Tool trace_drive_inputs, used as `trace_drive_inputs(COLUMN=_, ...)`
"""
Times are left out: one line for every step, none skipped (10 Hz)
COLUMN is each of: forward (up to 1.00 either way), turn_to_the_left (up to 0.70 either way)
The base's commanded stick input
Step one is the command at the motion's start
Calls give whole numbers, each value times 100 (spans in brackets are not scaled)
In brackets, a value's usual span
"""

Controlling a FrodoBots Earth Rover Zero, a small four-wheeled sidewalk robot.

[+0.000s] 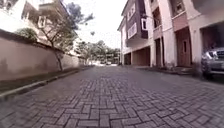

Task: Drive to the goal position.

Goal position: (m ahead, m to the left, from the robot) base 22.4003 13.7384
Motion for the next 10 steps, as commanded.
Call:
trace_drive_inputs(forward=70, turn_to_the_left=0)
trace_drive_inputs(forward=70, turn_to_the_left=0)
trace_drive_inputs(forward=70, turn_to_the_left=0)
trace_drive_inputs(forward=70, turn_to_the_left=0)
trace_drive_inputs(forward=70, turn_to_the_left=0)
trace_drive_inputs(forward=70, turn_to_the_left=0)
trace_drive_inputs(forward=70, turn_to_the_left=0)
trace_drive_inputs(forward=70, turn_to_the_left=0)
trace_drive_inputs(forward=70, turn_to_the_left=0)
trace_drive_inputs(forward=70, turn_to_the_left=0)
